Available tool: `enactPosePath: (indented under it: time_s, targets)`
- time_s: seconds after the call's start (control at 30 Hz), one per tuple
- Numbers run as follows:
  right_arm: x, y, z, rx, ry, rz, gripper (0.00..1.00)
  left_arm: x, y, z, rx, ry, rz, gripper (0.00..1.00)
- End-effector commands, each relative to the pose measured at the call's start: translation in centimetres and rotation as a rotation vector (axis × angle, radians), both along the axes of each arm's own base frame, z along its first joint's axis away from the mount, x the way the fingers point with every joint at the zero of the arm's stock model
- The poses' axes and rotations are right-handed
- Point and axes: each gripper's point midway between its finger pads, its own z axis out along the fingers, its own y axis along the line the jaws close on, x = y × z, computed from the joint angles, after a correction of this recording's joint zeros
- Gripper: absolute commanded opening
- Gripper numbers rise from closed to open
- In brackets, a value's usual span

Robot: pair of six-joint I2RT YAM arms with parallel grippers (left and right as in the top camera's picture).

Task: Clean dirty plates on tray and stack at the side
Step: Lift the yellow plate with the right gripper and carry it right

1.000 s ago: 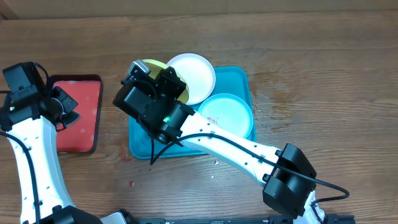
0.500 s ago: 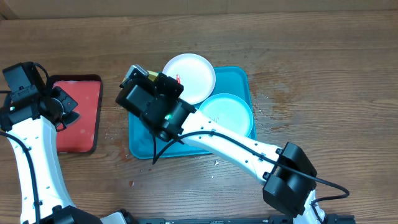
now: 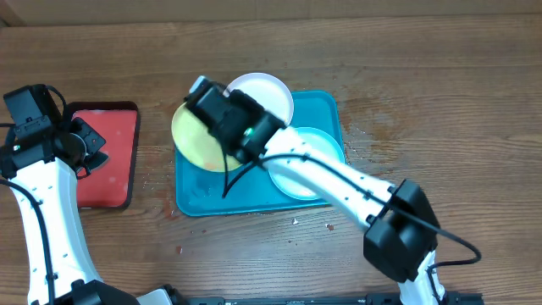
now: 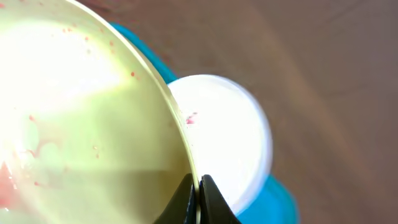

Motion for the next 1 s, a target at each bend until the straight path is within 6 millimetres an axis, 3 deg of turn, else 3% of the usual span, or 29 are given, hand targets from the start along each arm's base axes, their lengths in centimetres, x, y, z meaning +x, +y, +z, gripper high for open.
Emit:
enactPosePath:
  time_s: [0.0, 0.17, 0.27, 0.33, 0.37, 0.53, 0.77, 0.97]
  targets:
    - [2.1, -1.5, 1.0, 0.243, 0.121, -0.125, 0.04, 0.4, 0.1, 0.3, -0.009, -0.021, 0.015, 0.04]
    - [6.3, -9.6, 3.1, 0.464, 0.245, -0.329, 0.04, 0.3, 0.1, 0.3, -0.008, -0.020, 0.015, 0.04]
    - [8.1, -15.2, 3.1, 0.578, 0.348, -0.389, 0.04, 0.4, 0.2, 0.3, -0.007, -0.021, 0.015, 0.04]
    - [8.9, -19.7, 2.1, 0.612, 0.404, -0.472, 0.04, 0.4, 0.2, 0.3, -0.008, -0.021, 0.015, 0.04]
    - [9.0, -23.1, 1.1, 0.618, 0.441, -0.550, 0.04, 0.4, 0.2, 0.3, -0.008, -0.020, 0.015, 0.05]
    - [8.0, -31.9, -2.7, 0.616, 0.529, -0.768, 0.04, 0.6, 0.2, 0.2, -0.008, -0.024, 0.014, 0.04]
    - [6.0, -39.7, -7.8, 0.621, 0.560, -0.962, 0.04, 0.8, 0.0, 0.2, -0.020, -0.032, 0.005, 0.04]
    - [4.8, -43.2, -11.5, 0.665, 0.545, -1.115, 0.04, 0.8, -0.1, 0.2, -0.027, -0.034, 0.001, 0.04]
